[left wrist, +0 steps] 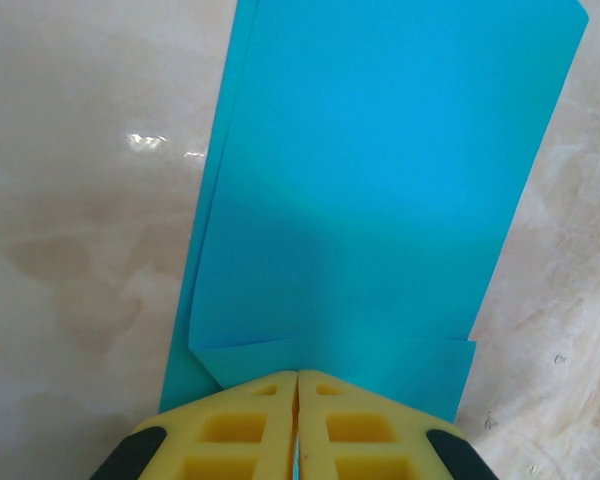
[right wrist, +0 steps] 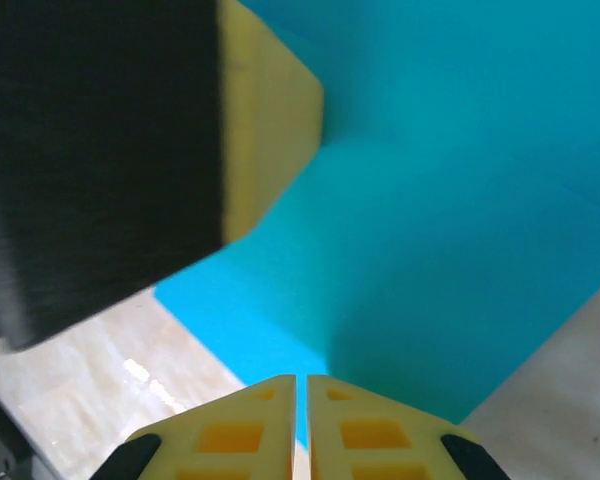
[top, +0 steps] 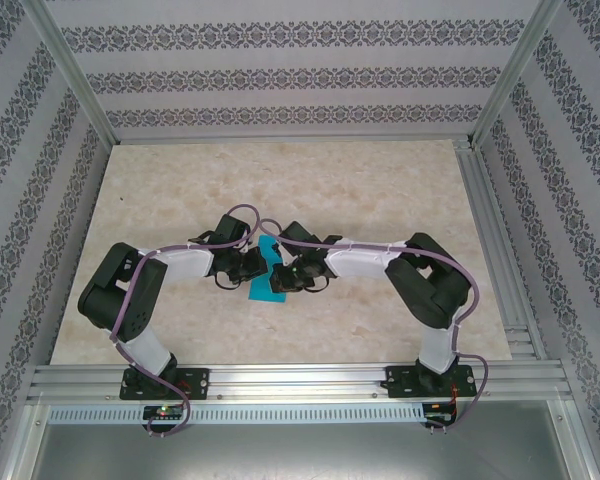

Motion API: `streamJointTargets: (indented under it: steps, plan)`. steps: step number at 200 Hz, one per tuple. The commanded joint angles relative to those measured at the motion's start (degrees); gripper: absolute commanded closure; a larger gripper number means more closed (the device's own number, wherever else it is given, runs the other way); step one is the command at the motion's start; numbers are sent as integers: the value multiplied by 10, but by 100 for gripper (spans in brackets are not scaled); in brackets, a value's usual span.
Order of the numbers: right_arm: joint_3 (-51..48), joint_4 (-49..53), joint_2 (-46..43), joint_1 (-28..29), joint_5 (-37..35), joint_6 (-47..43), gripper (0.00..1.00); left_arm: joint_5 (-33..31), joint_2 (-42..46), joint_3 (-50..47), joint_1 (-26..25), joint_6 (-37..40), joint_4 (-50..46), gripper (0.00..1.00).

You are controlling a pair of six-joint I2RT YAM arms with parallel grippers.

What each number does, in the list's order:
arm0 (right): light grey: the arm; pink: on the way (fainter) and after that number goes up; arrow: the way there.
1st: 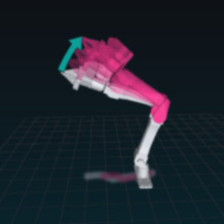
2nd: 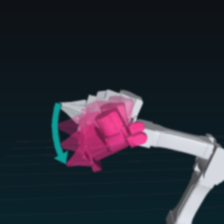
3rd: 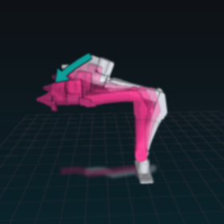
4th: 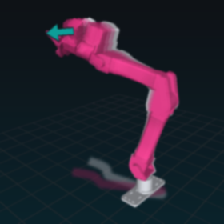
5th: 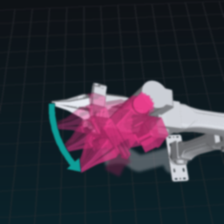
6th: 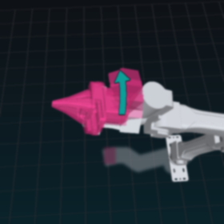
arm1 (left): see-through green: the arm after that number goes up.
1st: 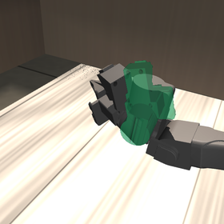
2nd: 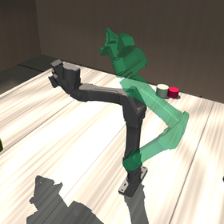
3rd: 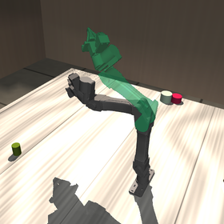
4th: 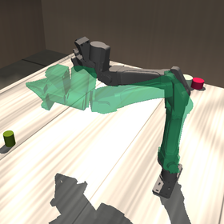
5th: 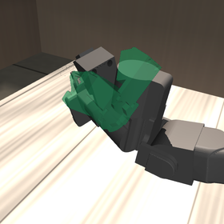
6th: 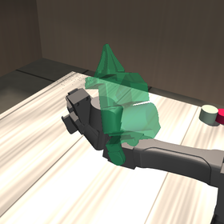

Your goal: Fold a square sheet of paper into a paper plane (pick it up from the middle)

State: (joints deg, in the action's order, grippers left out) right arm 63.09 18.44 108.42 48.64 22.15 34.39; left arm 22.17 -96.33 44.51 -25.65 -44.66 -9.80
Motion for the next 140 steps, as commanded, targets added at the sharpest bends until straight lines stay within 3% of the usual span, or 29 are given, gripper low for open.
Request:
streamJointTargets:
  steps: [1,53,94,122,140]
  plan:
    - [12,-2,15,2,-3,8,88,-61,-26,-4,0,-4,-27,90]
    - [-37,16,3,5,5,1,88,-64,-24,-5,1,-7,-28,90]
    - [-96,25,-75,3,18,-15,87,-63,-25,-6,1,-6,-26,90]
    - [-94,-7,-129,-14,-23,2,83,-46,-16,-5,1,-7,-16,89]
    - [-92,-50,-135,-31,-56,27,81,-20,5,-6,1,-9,4,81]
